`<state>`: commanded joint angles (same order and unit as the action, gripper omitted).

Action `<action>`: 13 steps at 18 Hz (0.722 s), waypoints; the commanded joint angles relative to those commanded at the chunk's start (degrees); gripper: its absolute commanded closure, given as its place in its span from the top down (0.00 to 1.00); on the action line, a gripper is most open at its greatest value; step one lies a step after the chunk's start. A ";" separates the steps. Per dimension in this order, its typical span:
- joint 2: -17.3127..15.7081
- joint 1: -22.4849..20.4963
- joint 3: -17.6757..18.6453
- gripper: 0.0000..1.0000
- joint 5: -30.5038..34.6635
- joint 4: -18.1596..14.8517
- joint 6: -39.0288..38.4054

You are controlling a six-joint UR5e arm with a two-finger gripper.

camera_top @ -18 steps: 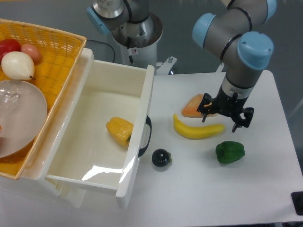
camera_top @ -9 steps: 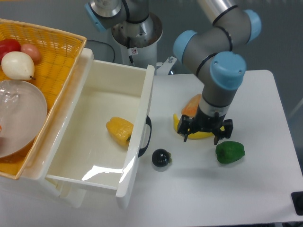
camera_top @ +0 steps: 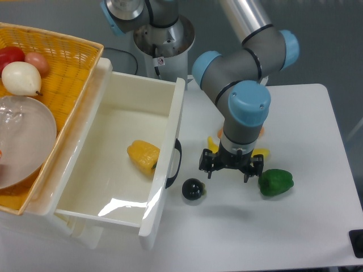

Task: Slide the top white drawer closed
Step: 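Lower the gripper beside the drawer's outer face near its handle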

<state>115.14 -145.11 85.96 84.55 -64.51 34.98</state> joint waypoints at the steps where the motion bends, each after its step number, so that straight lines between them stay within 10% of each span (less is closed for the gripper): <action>1: 0.09 0.09 0.00 1.00 -0.09 -0.09 -0.09; 13: -0.26 0.09 0.26 1.00 -4.21 -0.44 0.00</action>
<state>114.87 -145.02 86.22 80.34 -64.95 34.98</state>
